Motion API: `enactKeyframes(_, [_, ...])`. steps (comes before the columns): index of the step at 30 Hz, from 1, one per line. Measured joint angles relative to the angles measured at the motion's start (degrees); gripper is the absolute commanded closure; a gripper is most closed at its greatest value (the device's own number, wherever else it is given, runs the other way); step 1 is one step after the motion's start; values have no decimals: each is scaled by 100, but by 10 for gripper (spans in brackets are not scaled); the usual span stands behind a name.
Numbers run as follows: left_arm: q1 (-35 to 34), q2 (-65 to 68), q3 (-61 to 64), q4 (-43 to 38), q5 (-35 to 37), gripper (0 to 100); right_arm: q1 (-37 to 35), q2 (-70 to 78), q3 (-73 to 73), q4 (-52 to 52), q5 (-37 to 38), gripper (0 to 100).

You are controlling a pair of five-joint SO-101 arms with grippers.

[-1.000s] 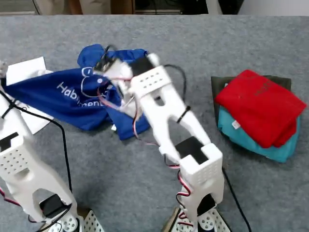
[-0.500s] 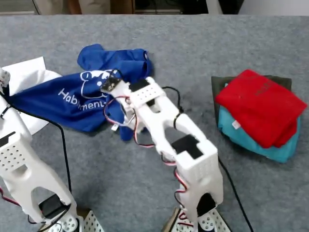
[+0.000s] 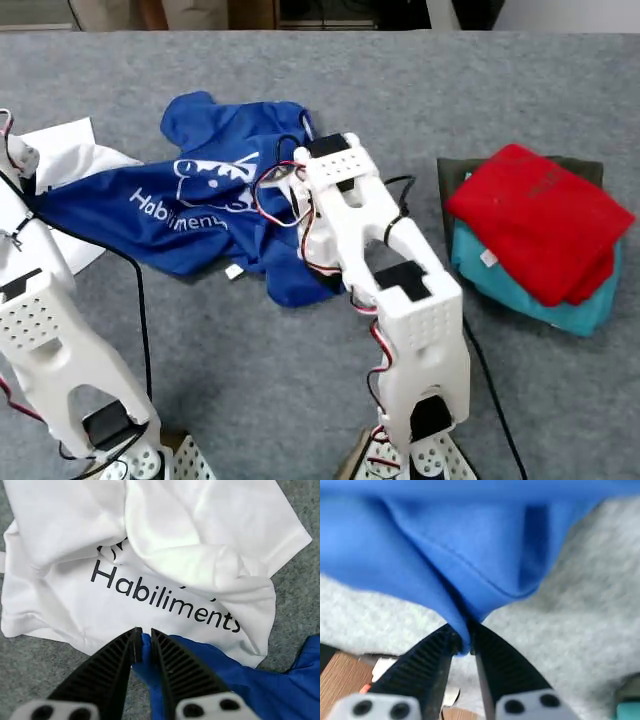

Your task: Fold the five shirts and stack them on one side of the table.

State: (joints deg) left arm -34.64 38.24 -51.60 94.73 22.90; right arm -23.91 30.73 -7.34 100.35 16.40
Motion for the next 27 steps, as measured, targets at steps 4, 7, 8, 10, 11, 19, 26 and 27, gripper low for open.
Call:
enactKeyframes(4, [334, 0, 0, -35, -809, 981, 70, -985, 949, 18, 9, 995])
enactKeyframes(7, [484, 0, 0, 114, -1327, 981, 308, -1855, 1820, 18, 220, 995])
enactKeyframes(8, [501, 0, 0, 176, -1512, 981, 387, -2136, 2110, 18, 360, 995])
enactKeyframes(10, [501, 0, 0, 325, -1846, 981, 633, -2716, 2690, 18, 589, 995])
enactKeyframes(11, [501, 0, 0, 404, -2040, 981, 782, -2989, 2963, 18, 721, 995])
enactKeyframes(19, [343, -176, 686, 554, -3007, 981, 1987, -5143, 4440, 35, 1776, 995])
enactKeyframes(26, [431, -1231, 2251, 554, -3481, 981, 2760, -6673, 5002, 35, 2980, 985])
enactKeyframes(27, [440, -1398, 2470, 554, -3543, 981, 2866, -6848, 5002, 35, 3200, 963])
